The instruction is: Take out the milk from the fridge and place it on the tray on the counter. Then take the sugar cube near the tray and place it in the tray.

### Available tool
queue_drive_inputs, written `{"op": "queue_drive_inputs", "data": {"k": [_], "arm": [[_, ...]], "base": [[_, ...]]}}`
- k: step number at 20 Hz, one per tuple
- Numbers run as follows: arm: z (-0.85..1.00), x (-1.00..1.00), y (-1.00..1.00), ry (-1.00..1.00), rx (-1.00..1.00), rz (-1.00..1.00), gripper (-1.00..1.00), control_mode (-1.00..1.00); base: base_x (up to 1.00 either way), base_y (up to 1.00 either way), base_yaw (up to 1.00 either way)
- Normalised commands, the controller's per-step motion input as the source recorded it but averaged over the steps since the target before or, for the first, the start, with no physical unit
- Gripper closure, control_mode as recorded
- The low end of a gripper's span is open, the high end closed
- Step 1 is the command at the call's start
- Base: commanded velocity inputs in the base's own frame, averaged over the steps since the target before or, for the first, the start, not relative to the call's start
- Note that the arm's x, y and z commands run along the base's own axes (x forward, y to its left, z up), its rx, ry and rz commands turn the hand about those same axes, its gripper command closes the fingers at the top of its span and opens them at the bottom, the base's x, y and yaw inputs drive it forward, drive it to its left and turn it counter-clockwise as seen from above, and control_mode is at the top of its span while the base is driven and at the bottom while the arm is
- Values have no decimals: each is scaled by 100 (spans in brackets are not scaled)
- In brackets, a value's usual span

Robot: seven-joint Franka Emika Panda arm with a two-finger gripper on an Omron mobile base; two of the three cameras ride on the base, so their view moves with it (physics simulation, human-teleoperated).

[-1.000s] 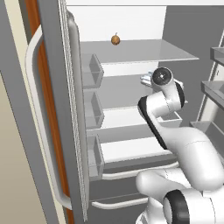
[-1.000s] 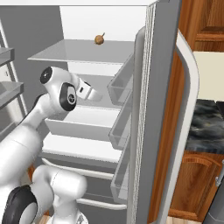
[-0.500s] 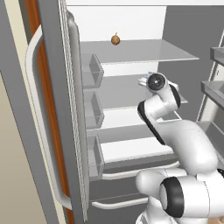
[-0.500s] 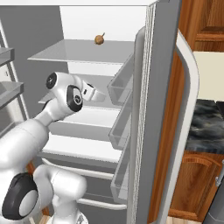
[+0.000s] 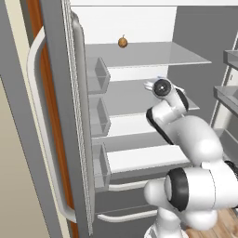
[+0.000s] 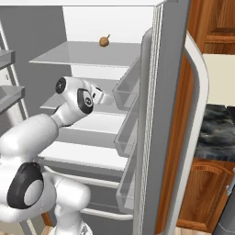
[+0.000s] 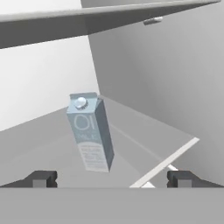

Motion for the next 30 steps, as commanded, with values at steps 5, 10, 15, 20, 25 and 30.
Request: {"op": "queue_drive_inputs", "data": {"k": [5,10,15,20,25,30], "arm": [[-2,48,0,0,0,0,-100,-100],[-2,46,0,0,0,0,-100,-100],[-3,41,0,0,0,0,-100,-100],[-6,38,0,0,0,0,-100,-100],[-4,35,0,0,0,0,-100,-100],[-6,21,-9,0,0,0,-100,-100]], "base": [[0,0,0],[0,0,0],[0,0,0],[0,0,0],[0,0,0],[0,0,0]]}}
